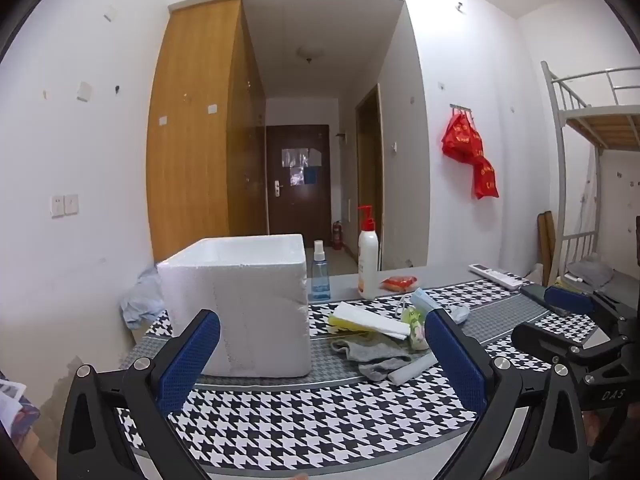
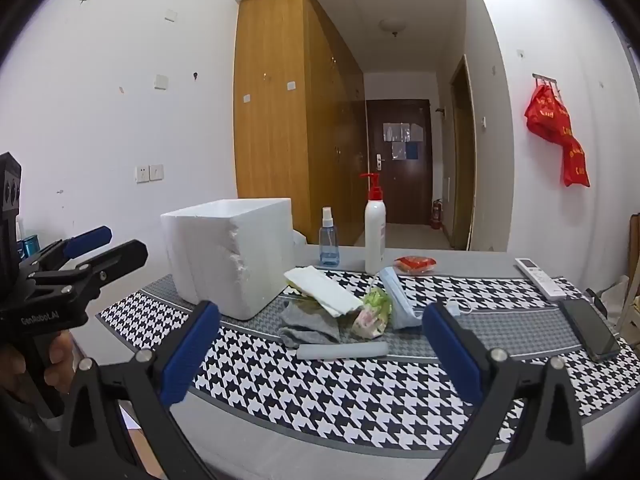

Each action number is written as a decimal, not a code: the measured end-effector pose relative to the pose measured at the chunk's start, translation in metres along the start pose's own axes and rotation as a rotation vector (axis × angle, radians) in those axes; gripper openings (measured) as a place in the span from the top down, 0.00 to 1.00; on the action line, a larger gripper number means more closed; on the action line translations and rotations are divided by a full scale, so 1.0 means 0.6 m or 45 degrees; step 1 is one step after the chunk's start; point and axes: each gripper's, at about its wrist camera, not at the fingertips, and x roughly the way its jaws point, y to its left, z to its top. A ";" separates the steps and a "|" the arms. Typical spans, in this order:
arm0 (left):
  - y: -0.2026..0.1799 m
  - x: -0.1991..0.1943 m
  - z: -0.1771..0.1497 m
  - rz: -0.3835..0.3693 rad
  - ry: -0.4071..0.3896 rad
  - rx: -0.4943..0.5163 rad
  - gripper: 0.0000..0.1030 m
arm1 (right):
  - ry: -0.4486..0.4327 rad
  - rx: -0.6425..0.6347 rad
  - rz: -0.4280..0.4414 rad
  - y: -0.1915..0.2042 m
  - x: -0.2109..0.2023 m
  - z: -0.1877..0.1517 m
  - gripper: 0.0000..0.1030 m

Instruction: Organize soft objects

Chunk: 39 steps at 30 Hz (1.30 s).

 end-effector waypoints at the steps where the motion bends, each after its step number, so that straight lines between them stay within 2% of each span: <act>1: 0.000 0.000 0.000 0.018 -0.003 -0.005 0.01 | -0.002 -0.001 0.003 0.000 0.000 0.001 0.00; 3: 0.000 0.003 0.000 0.047 -0.004 -0.007 0.01 | -0.011 -0.004 0.009 0.000 -0.002 0.002 0.00; 9: -0.003 0.003 0.000 0.007 0.007 0.010 0.01 | -0.026 -0.020 0.004 0.001 -0.002 0.000 0.00; 39: -0.002 0.007 -0.002 -0.009 0.040 -0.016 0.01 | -0.009 -0.016 -0.015 -0.006 0.006 -0.003 0.00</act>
